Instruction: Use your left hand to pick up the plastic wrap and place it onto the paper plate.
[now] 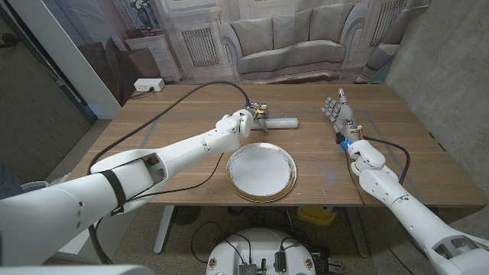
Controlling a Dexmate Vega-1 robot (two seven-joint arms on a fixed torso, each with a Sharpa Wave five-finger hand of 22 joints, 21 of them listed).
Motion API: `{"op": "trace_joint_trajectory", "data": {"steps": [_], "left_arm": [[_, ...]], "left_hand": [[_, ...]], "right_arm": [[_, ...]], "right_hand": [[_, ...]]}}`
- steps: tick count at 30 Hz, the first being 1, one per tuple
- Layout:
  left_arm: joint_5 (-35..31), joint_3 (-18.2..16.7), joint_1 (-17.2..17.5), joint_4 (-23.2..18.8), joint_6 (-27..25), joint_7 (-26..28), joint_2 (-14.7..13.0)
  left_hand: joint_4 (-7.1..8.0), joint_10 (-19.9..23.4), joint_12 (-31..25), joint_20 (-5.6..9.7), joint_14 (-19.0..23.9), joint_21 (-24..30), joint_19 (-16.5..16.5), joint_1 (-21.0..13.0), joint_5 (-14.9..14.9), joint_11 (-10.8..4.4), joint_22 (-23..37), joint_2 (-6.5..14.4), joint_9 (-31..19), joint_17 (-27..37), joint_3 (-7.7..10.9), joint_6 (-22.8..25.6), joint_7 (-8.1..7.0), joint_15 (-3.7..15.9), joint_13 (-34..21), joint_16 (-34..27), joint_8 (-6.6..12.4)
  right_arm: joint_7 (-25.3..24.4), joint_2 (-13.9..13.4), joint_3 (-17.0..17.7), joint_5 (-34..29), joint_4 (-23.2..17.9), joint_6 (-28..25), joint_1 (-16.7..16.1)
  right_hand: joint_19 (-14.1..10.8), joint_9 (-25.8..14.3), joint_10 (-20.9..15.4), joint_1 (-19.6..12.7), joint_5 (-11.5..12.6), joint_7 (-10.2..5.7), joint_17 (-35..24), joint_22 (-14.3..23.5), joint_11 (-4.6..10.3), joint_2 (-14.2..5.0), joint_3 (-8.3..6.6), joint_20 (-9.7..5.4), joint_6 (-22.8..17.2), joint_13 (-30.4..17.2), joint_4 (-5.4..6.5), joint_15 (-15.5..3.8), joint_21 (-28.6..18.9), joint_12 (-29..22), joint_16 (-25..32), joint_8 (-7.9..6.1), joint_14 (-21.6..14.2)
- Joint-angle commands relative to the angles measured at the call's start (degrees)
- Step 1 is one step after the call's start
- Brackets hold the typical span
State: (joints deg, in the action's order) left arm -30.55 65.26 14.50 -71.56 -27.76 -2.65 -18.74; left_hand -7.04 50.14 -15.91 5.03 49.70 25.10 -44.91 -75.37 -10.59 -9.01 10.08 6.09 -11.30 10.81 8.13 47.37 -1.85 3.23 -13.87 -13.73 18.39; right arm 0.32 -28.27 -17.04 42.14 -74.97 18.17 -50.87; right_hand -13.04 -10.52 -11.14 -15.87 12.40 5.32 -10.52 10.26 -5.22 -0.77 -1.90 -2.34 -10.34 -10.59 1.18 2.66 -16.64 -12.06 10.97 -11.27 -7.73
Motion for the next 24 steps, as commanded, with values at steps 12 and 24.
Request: {"op": "trace_joint_trajectory", "data": {"steps": [12, 24], "left_arm": [[-1.34, -2.30, 1.87, -6.94, -0.90, -0.69, -3.74], [-1.41, -4.50, 4.16, -11.74, -0.57, -0.71, -6.77]], "left_hand": [[-0.33, 1.03, 0.42, 1.35, 3.68, 0.14, -0.20, -2.90, -0.14, -0.50, 0.18, 2.76, -0.17, 0.32, 1.92, 5.07, -1.94, 9.29, -0.38, 0.46, 1.09], [-0.20, 1.40, 0.62, 1.40, 4.12, 0.09, -0.22, -2.89, -0.09, -0.57, 0.19, 2.61, -0.17, 0.42, 2.21, 5.41, -2.13, 9.39, -0.62, 0.59, 1.07]], "right_arm": [[-0.82, -0.35, 0.15, -0.54, -1.56, 0.50, -0.71], [-0.91, -0.58, 0.31, -0.72, -2.02, 1.02, -1.35]], "right_hand": [[-0.69, -0.27, -0.50, -0.17, -0.17, 0.19, -0.22, 0.13, 0.20, -0.35, 0.18, -0.35, -0.47, -0.05, 0.01, 0.04, 0.38, -0.03, 0.00, 0.09, -0.58], [-0.80, -0.27, -0.48, -0.18, -0.17, 0.28, -0.22, 0.14, 0.14, -0.40, 0.24, -0.36, -0.58, -0.05, -0.03, 0.02, 0.57, -0.03, -0.01, 0.04, -0.60]]}}
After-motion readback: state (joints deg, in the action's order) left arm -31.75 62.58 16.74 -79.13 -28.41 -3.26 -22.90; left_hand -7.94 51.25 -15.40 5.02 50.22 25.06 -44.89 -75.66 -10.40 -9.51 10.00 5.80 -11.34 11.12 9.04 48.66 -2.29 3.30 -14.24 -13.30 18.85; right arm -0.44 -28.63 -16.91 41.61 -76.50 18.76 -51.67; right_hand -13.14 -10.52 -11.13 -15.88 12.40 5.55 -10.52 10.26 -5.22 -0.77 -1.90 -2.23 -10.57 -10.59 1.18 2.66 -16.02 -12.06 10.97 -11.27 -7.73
